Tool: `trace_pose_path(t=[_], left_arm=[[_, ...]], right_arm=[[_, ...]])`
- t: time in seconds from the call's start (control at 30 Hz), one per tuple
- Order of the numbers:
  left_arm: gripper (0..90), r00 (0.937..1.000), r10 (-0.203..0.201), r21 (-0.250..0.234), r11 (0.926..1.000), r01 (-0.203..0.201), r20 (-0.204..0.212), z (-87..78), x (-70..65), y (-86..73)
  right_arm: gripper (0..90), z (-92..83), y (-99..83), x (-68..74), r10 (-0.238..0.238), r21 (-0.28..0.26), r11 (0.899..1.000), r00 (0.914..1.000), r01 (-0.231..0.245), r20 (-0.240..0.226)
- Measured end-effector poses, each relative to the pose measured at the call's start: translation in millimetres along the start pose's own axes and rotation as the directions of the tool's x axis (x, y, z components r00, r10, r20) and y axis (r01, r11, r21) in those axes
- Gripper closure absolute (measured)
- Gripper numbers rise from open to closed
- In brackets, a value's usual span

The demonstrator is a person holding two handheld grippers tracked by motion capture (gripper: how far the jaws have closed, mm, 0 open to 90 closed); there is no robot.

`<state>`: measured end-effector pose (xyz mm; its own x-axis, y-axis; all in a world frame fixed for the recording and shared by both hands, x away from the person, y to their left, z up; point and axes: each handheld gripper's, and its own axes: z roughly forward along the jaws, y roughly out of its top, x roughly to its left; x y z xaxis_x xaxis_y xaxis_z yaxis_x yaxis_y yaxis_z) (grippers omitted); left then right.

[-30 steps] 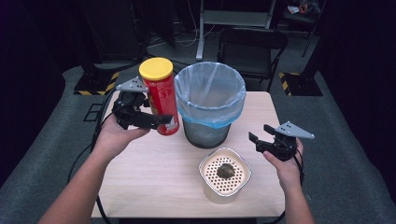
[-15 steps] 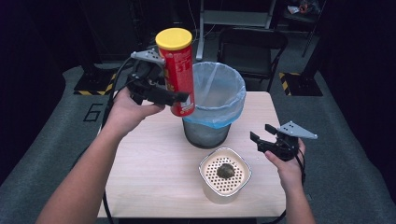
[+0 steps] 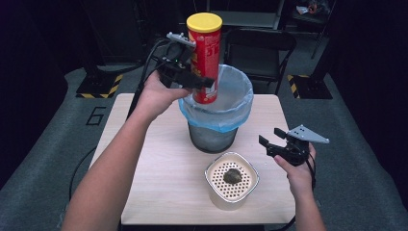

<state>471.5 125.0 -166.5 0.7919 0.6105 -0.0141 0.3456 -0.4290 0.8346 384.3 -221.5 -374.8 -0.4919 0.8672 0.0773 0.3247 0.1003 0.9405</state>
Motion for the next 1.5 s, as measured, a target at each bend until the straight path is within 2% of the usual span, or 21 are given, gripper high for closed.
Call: trace_pose_path(t=[0.13,0.17,0.2,0.23,0.47,0.6,0.67,0.8,0.97,1.13,1.27,1.4,1.5], left_arm=[[23.9,0.9998,-0.015,0.015,0.9998,0.015,-0.015,20.5,4.8,1.3],[23.9,0.9998,-0.015,0.015,0.9998,0.015,-0.015,20.5,4.8,1.3],[23.9,0.9995,-0.019,0.014,0.9997,0.019,-0.024,29.0,5.7,1.5],[23.9,0.9995,-0.019,0.014,0.9997,0.019,-0.024,29.0,5.7,1.5],[23.8,0.9973,-0.055,0.003,0.9985,0.055,-0.049,57.3,12.0,-1.4],[23.8,0.9932,-0.088,0.005,0.996,0.089,-0.076,72.6,18.8,-6.2],[23.8,0.9915,-0.093,0.004,0.9956,0.093,-0.092,77.7,21.6,-8.8],[23.8,0.9872,-0.126,0.014,0.9917,0.127,-0.098,91.5,30.4,-18.4],[23.8,0.9839,-0.142,0.033,0.9887,0.146,-0.109,101.0,35.6,-25.1],[23.7,0.9792,-0.148,0.07,0.9848,0.159,-0.138,111.9,42.3,-32.3],[23.6,0.9778,-0.156,0.089,0.9815,0.169,-0.14,119.2,46.5,-38.5],[23.5,0.9705,-0.186,0.106,0.9733,0.204,-0.153,125.1,48.1,-42.8],[23.4,0.9696,-0.192,0.119,0.9702,0.211,-0.151,127.0,49.8,-44.0]], right_arm=[[30.1,-0.9,0.5,-0.8,-0.002,-0.006,1.0,1.0,0.002,0.0],[30.1,-1.5,0.7,-0.9,0.001,-0.006,1.0,1.0,-0.001,0.004],[30.2,-1.7,0.9,-1.4,0.001,-0.008,1.0,1.0,-0.001,0.004],[30.2,-1.7,0.9,-1.4,0.001,-0.008,1.0,1.0,-0.001,0.004],[30.1,-0.4,-0.1,-1.9,0.002,-0.004,1.0,1.0,-0.002,0.003],[30.2,1.2,-1.8,-3.0,0.005,0.001,1.0,1.0,-0.005,0.004],[30.1,2.0,-2.4,-3.7,0.004,0.001,1.0,1.0,-0.004,0.003],[30.2,2.9,-2.6,-2.6,0.002,0.003,1.0,1.0,-0.002,0.0],[30.1,4.9,-3.8,-1.8,0.0,0.012,1.0,1.0,0.0,-0.004],[30.1,6.9,-5.0,-0.6,-0.001,0.02,1.0,1.0,0.001,-0.004],[30.2,7.5,-5.1,-0.4,-0.005,0.018,1.0,1.0,0.006,-0.006],[30.2,7.6,-5.2,-0.8,-0.006,0.018,1.0,1.0,0.006,-0.007],[30.1,7.5,-5.2,-1.0,-0.007,0.018,1.0,0.9999,0.008,-0.01]])
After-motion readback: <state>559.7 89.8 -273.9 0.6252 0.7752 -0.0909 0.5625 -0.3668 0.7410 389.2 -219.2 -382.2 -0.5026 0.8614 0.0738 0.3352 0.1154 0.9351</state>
